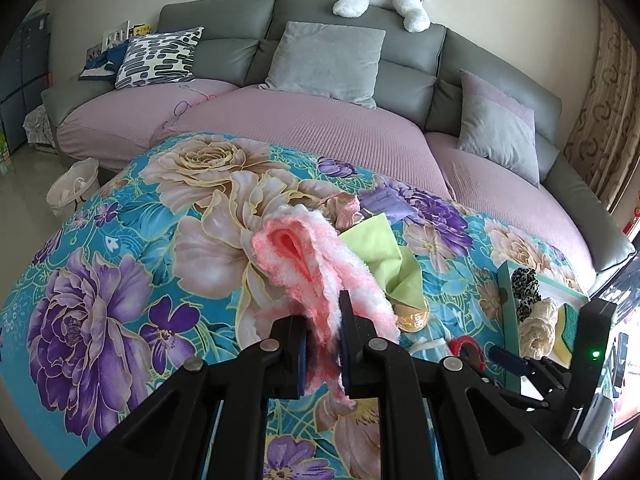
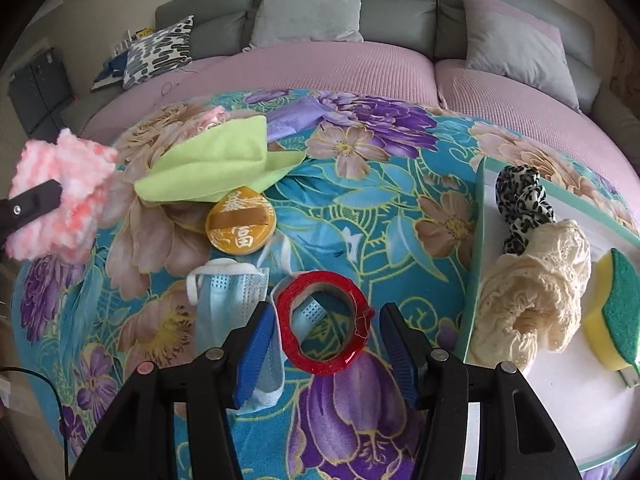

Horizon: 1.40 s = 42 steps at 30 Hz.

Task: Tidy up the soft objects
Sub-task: 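Grasp the blue face mask with the right tool and lift it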

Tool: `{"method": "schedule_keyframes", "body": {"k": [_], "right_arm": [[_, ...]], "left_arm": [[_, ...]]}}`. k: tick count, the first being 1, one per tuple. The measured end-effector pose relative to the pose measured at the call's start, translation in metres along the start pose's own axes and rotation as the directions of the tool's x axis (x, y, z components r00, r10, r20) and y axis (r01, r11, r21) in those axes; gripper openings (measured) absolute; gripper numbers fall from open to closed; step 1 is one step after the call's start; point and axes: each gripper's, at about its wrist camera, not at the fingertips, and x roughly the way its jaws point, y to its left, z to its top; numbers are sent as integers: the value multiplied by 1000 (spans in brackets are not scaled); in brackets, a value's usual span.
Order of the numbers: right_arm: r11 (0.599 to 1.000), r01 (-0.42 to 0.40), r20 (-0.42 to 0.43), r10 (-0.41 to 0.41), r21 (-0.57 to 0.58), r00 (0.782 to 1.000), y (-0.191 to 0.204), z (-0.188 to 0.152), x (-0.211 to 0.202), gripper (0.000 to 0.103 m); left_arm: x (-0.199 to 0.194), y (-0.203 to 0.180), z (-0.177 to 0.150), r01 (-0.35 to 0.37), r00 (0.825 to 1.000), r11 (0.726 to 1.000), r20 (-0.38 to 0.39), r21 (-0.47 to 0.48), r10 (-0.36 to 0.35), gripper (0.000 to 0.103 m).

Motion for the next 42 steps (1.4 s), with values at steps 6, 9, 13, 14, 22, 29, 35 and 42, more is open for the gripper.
{"method": "schedule_keyframes", "body": {"k": [6,9,13,14,22,29,35,42], "right_arm": [[999,-7,45,10,-53,999,8,5,-21,60],[993,-34,38,38,-109,999,23,5,-24,60],[979,-60,13,63,-197,998,51,0,-20,60],[975,-62,7,65,-216,998,58,-1,-18,60],[953,7,-40,-20,-304,999,80,-12,3,58],[931,75,-38,-95,-358,995,85,-16,15,40],[962,30,-28,-39,-270,999,68,-8,10,19],[985,-109,47,117,-136,992,47,5,-19,15]], "left_arm": [[0,0,0,-1,1000,1000,1,-4,1,13],[-4,3,2,-6,1000,1000,11,-12,6,13],[-7,10,3,-25,999,999,19,-30,26,13],[-6,12,2,-33,999,999,16,-37,33,13],[-3,22,1,-23,1000,998,5,-60,23,13],[-2,26,1,-22,1000,997,0,-75,22,13],[-1,28,0,-24,1000,997,-4,-78,24,13],[-2,26,1,-24,1000,997,3,-73,24,13]]}}
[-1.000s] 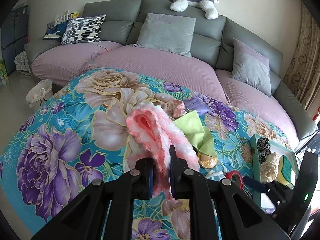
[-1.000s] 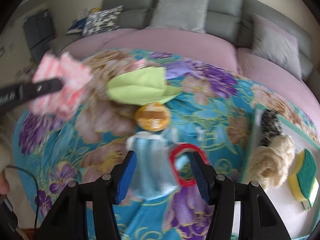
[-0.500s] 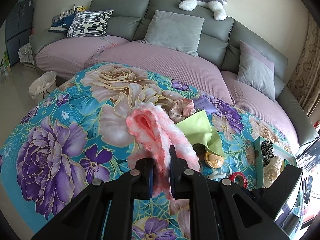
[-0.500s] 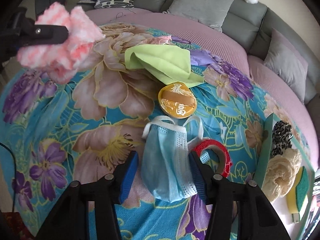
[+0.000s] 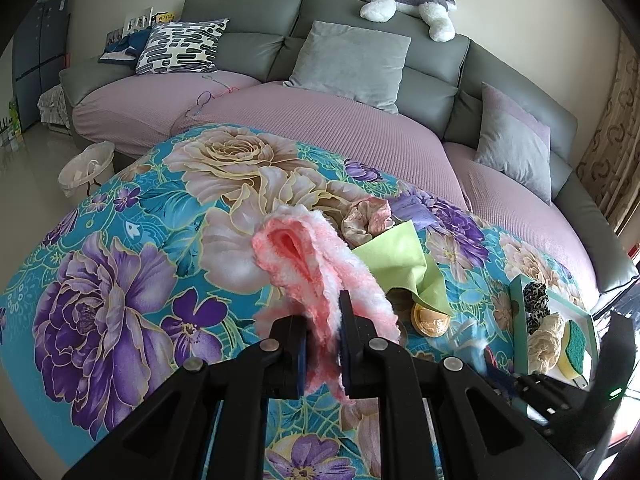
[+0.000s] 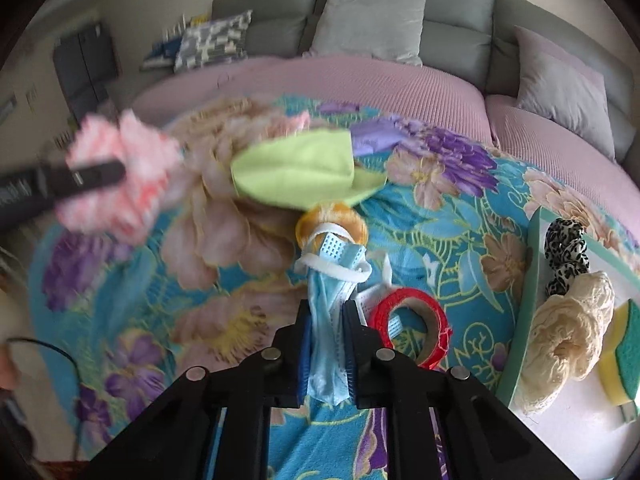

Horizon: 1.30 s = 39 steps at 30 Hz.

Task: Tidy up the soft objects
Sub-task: 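Grasp the blue face mask with the right tool and lift it, then carry the pink towel over the tray with the left tool while the right tool carries the mask there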

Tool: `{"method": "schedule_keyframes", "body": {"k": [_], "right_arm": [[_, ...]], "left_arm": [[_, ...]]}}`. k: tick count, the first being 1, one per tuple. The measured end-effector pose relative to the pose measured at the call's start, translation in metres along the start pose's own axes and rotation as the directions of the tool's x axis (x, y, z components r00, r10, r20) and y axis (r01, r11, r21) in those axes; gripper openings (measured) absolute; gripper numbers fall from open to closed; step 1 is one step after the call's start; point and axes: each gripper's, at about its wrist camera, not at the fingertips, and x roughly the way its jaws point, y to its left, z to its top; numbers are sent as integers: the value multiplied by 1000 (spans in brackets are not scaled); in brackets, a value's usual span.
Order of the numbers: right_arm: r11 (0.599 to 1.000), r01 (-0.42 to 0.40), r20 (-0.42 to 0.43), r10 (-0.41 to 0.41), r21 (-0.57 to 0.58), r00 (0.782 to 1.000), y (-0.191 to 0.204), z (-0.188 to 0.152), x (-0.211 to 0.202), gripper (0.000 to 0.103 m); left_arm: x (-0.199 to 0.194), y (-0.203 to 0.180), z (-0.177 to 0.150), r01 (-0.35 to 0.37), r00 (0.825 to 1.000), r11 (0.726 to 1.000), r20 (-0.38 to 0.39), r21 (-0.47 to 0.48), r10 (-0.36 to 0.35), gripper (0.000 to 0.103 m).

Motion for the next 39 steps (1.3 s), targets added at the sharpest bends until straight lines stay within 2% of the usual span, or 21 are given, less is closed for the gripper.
{"method": "schedule_keyframes", "body": {"k": [4,8,12,17,23,28,35,39], "right_arm": [[996,-68,83,64,54,995,-8,6,-22,14],[991,-108,185,93,74,978,-14,14,-50,14],[989,-119,270,90,92,959,-19,19,-74,14],[988,-105,299,67,112,952,-29,21,-90,14],[984,-61,277,12,168,961,-48,16,-90,14],[976,1,283,-64,219,957,-72,10,-103,14],[940,91,295,-194,329,936,-119,-8,-132,14],[909,131,296,-261,395,919,-147,-21,-150,14]], "left_arm": [[-1,-2,0,0,1000,1000,5,5,0,13],[-2,-3,0,0,1000,1000,8,10,0,13],[-4,-6,1,0,1000,1000,15,17,0,13],[-8,-11,1,3,1000,1000,28,30,-3,13],[-14,-25,2,30,998,998,51,57,-33,13],[-15,-49,2,99,993,989,50,106,-105,13],[-15,-100,-4,183,980,961,34,207,-194,13],[-14,-136,-12,243,967,930,11,276,-256,13]]}}
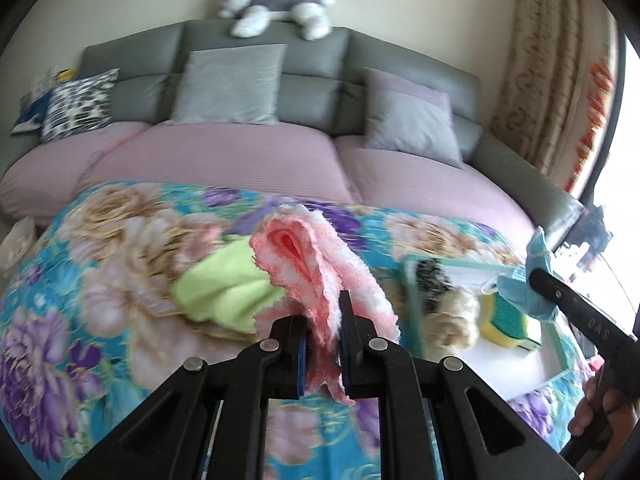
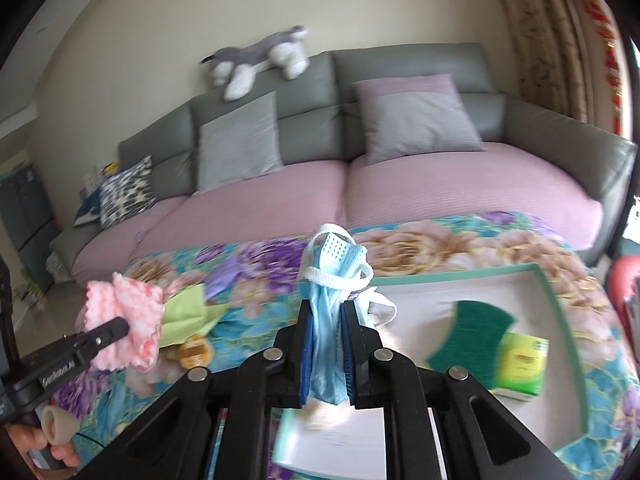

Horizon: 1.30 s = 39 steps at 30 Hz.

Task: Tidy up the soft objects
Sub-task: 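Carry the pink towel over the tray with the left tool while the right tool carries the mask there, then release the pink towel into the tray with the left tool while the right tool releases the mask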

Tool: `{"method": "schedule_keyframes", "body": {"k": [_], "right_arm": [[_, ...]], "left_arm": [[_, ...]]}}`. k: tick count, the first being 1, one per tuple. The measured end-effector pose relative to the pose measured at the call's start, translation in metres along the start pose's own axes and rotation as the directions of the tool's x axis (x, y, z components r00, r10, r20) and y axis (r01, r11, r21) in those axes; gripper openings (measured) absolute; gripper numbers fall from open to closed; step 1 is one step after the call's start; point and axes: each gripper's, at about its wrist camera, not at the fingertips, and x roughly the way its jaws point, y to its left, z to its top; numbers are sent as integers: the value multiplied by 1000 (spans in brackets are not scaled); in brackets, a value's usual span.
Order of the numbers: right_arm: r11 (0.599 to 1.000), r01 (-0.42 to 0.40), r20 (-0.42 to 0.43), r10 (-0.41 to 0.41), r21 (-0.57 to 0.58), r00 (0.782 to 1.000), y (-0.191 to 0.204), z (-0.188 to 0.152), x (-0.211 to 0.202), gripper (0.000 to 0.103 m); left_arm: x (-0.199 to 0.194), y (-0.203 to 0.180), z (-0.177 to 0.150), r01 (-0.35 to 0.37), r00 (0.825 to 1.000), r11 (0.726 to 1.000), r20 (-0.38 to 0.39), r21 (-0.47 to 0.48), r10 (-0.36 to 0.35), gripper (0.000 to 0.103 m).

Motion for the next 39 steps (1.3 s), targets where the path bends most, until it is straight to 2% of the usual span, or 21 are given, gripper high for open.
{"method": "schedule_keyframes", "body": {"k": [8,11,15,17,23,31,39], "right_arm": [[987,118,44,-123,107,991,-65,3,-31,14],[977,155,53,-164,149,985,-86,2,-40,14],[962,189,54,-203,197,978,-109,-1,-49,14],[957,196,51,-212,215,976,-118,-2,-51,14],[949,209,24,-221,236,975,-133,-8,-47,14],[927,270,-45,-268,259,962,-148,-19,-35,14],[926,274,-60,-267,261,962,-150,-22,-32,14]], "left_arm": [[26,-71,-7,130,990,982,-66,140,-121,13],[33,-98,-13,167,984,967,-89,190,-153,13],[42,-129,-21,244,967,941,-127,236,-220,13],[49,-144,-26,260,963,929,-146,263,-228,13],[74,-165,-40,282,951,915,-206,287,-229,13],[105,-166,-53,251,946,923,-276,292,-170,13],[127,-166,-61,220,940,927,-320,304,-118,13]]}}
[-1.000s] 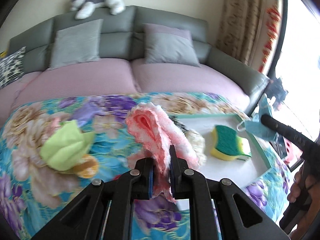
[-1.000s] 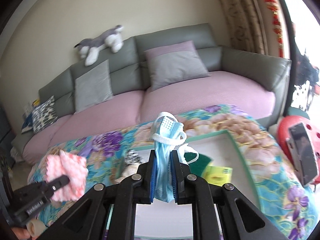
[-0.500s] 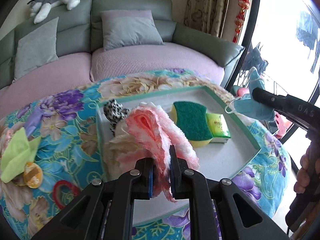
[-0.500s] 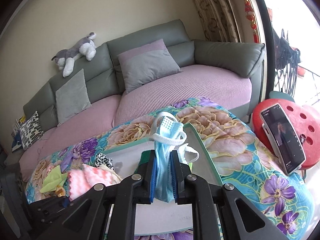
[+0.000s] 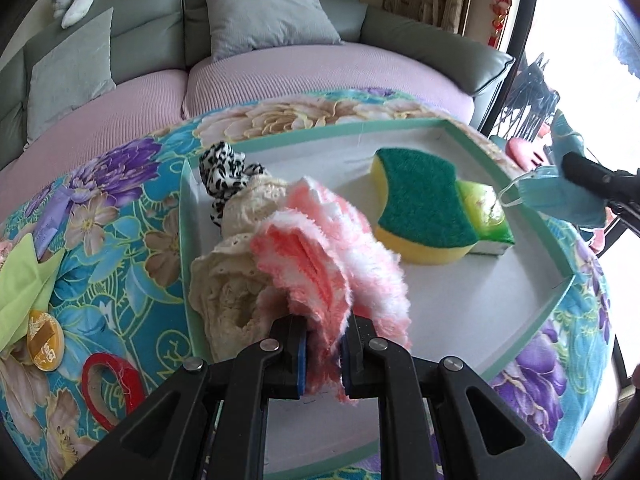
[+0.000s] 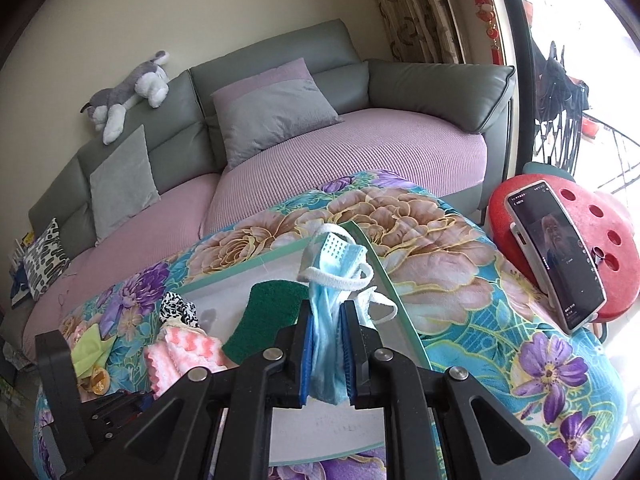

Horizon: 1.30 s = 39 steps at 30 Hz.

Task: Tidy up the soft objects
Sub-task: 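Release the pink towel into the tray with the left tool while the right tool releases the mask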

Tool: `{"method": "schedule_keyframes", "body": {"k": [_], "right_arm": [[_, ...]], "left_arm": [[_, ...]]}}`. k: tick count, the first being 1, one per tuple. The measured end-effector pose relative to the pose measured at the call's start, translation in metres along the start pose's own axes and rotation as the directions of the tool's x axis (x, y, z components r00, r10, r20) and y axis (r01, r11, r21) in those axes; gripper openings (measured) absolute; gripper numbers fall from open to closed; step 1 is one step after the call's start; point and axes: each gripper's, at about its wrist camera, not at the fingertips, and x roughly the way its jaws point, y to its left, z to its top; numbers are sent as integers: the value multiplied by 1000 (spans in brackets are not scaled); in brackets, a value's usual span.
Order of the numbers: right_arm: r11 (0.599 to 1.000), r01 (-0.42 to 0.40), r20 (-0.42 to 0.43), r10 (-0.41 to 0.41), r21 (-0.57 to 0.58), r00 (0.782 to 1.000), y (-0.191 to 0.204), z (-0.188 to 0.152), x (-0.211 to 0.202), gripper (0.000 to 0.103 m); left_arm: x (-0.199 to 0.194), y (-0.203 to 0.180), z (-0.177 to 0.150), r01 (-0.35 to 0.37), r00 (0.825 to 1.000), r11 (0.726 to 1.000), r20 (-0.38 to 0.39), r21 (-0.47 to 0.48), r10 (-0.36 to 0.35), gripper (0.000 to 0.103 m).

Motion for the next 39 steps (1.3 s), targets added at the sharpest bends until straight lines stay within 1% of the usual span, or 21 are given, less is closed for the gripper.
{"method": "schedule_keyframes", "body": {"k": [5,8,10,12,13,15,17,21,24,28,30,34,35,37,38,39], "right_arm": [[1000,19,-18,-19,-2,1000,-1,-1,5,14],[999,42,-47,-42,-3,998,-2,-4,12,14],[998,63,-65,-63,-4,996,-4,-5,17,14],[997,75,-75,-75,-4,994,-5,-7,19,14],[997,76,-78,-76,-3,994,-5,-7,20,14],[997,82,-85,-82,-9,993,-5,-8,21,14],[995,95,-93,-97,-24,991,-3,-9,23,14],[990,129,-126,-134,-51,983,-2,-13,30,14],[987,148,-159,-157,-69,975,-3,-17,38,14],[984,151,-201,-167,-92,965,-2,-23,48,14],[983,155,-212,-174,-103,962,-1,-25,51,14],[981,158,-228,-180,-111,957,-1,-28,55,14],[981,159,-228,-181,-112,957,-1,-28,55,17],[981,157,-227,-179,-113,957,0,-27,54,17],[979,163,-224,-187,-120,957,1,-26,53,28],[977,171,-225,-197,-129,954,2,-26,53,51]], "left_arm": [[0,1,-1,9,1000,1000,-9,-1,-9,15],[-4,1,-1,21,999,1000,-28,6,-21,16],[-8,-1,-2,27,999,1000,-40,13,-27,20],[-13,-2,-2,27,999,999,-45,18,-27,28],[-17,-2,-2,27,999,999,-43,22,-26,30],[-26,-3,-2,21,999,999,-29,37,-20,38],[-35,-3,-1,17,1000,999,-12,43,-16,43],[-54,3,1,-1,1000,999,26,40,0,46],[-65,14,2,-31,998,1000,56,6,30,46],[-73,36,0,-97,992,993,71,-62,101,47],[-76,51,-1,-137,987,984,70,-115,145,47],[-80,80,-7,-170,981,962,60,-212,186,47],[-81,87,-9,-179,979,956,56,-234,197,47],[-81,95,-12,-195,976,945,47,-262,214,47],[-82,100,-14,-206,973,938,40,-279,226,51],[-82,104,-15,-215,971,932,35,-293,235,54]]}}
